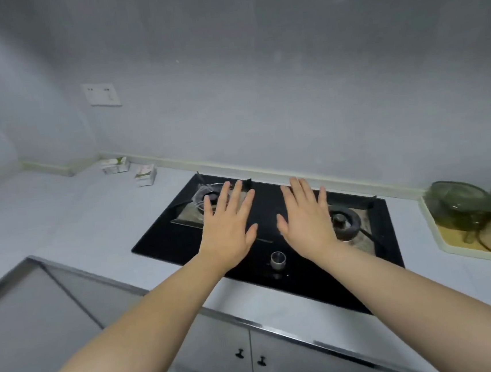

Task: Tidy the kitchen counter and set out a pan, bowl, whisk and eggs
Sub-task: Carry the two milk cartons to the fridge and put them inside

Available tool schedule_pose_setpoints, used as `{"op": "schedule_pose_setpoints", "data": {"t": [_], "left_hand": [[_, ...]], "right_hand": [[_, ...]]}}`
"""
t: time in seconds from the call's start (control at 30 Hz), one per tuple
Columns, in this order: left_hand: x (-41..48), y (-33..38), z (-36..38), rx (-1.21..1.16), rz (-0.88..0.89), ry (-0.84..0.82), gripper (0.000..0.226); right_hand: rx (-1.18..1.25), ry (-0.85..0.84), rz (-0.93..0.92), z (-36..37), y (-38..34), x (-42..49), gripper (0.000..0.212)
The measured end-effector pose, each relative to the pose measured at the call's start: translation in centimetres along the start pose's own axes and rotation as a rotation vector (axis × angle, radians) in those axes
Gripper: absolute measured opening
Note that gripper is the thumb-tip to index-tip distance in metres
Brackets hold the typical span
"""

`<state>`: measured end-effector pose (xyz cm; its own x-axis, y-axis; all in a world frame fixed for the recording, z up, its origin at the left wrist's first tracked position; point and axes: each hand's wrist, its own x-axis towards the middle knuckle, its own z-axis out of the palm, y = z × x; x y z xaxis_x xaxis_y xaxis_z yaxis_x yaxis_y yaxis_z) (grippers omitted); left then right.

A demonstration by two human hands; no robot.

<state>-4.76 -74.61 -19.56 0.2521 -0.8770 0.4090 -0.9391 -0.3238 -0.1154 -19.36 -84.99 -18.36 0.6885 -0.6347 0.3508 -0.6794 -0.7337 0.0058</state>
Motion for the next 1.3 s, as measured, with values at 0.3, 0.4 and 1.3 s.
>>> {"op": "schedule_pose_setpoints", "data": {"t": [0.3, 0.4, 1.3], "left_hand": [[-5.7, -13.1, -0.1, -0.010, -0.253, -0.103, 0.068], [-6.0, -17.1, 0.6, -0.017, -0.341, -0.138, 0.067], [7.7, -47.6, 16.2, -0.088, -0.420, -0.405, 0.065]], "right_hand": [[0.046, -0.025, -0.193, 2.5, -13.8, 5.6, 0.061], [0.065, -0.031, -0.243, 3.8, -17.7, 8.3, 0.061], [0.119, -0.290, -0.244, 21.6, -36.9, 36.5, 0.058]]}}
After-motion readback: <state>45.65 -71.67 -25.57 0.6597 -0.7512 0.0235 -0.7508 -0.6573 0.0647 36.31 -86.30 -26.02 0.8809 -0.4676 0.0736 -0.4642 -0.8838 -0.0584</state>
